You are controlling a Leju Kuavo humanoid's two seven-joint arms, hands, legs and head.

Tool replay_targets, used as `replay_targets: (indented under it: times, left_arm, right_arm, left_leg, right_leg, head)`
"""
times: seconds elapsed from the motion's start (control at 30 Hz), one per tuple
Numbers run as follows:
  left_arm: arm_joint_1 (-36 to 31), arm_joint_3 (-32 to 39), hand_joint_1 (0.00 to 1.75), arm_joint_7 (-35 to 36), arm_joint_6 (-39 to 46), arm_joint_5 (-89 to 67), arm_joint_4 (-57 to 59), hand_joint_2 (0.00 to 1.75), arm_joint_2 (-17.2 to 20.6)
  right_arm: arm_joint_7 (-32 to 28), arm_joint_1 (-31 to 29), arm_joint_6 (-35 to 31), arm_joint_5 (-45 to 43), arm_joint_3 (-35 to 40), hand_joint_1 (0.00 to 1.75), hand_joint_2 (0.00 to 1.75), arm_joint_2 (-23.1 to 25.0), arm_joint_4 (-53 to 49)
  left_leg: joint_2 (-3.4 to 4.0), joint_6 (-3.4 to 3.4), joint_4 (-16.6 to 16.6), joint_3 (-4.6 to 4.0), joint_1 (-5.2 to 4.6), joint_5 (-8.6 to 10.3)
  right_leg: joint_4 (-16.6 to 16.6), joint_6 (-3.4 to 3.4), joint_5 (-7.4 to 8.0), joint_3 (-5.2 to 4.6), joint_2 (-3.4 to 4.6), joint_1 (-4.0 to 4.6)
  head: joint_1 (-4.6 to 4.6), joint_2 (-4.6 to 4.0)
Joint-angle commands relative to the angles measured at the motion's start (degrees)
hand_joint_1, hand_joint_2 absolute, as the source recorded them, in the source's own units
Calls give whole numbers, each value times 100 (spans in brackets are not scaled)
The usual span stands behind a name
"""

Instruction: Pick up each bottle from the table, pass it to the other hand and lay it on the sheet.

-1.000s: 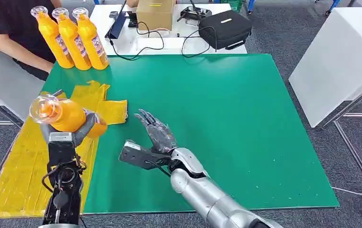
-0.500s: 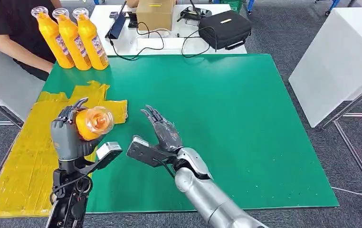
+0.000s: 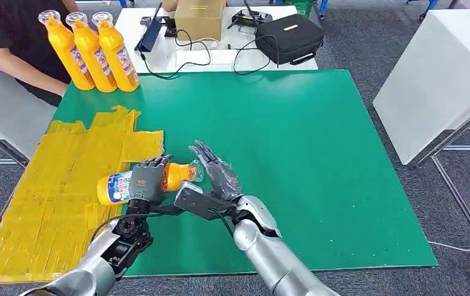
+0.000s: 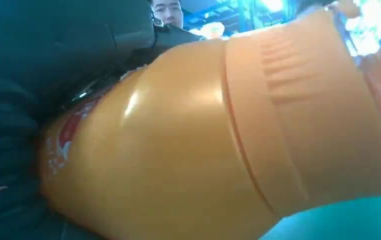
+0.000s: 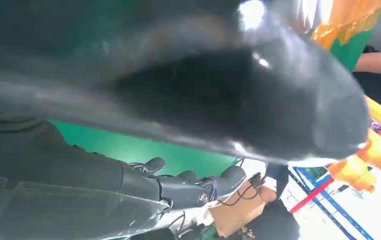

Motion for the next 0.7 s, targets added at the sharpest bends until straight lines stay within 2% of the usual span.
replay_targets:
  times: [0.03, 0.07, 0.1, 0.13, 0.3, 0.47, 0.6, 0.7]
  left_arm:
    - [-449, -805, 175, 666, 52, 16, 1358, 175, 499]
    - [-465, -810, 175, 722, 43, 16, 1382, 175, 534]
    - [-500, -806, 150, 796, 1, 16, 1415, 175, 565]
    - [-507, -811, 0, 828, 84, 16, 1406, 0, 596]
    - [-558, -787, 0, 1057, 29, 16, 1447, 0, 619]
    - [-571, -989, 0, 1180, 206, 16, 1383, 0, 660]
    - [-459, -1398, 0, 1527, 206, 16, 764, 0, 821]
    - [-392, -1453, 0, 1601, 206, 16, 597, 0, 864]
  right_arm:
    - [69, -62, 81, 15, -50, 0, 0, -133, 44]
    - [77, -51, 79, 10, -33, 0, 0, -133, 45]
    - [82, -21, 60, 1, -20, 0, 0, -133, 37]
    - [88, 1, 46, 13, -16, 0, 0, -133, 28]
    - [88, 37, 38, 38, -40, 0, 0, -133, 19]
    - [77, 71, 66, 113, -116, 0, 0, -133, 29]
    - [43, 61, 75, 170, -174, 0, 0, -133, 93]
    - [35, 30, 75, 173, -194, 0, 0, -133, 135]
  left_leg:
    - [27, 2, -7, 25, 3, -2]
    - [38, 3, -9, 32, 3, -4]
    - [41, 4, -11, 36, 3, -2]
    - [54, 3, -11, 41, 6, -3]
    - [81, -6, -15, 49, 13, -1]
    - [23, -15, -14, 28, 12, 17]
    - [25, -26, -10, 4, 9, 22]
    - [12, -25, -10, 2, 3, 22]
  right_leg:
    - [1, -20, 8, 8, 28, 3]
    - [6, -33, 11, 11, 34, 3]
    - [9, -38, 10, 9, 37, 3]
    - [14, -38, 12, 7, 53, 5]
    - [24, -51, 19, -7, 80, 12]
    - [27, -50, 8, -8, 32, 17]
    - [32, -47, 14, -27, 37, 11]
    - [33, -51, 12, -27, 27, 4]
  head:
    - [0, 0]
    - [0, 0]
    - [2, 0]
    - [0, 0]
    - [-2, 0]
    - [0, 0]
    - [0, 0]
    - [2, 0]
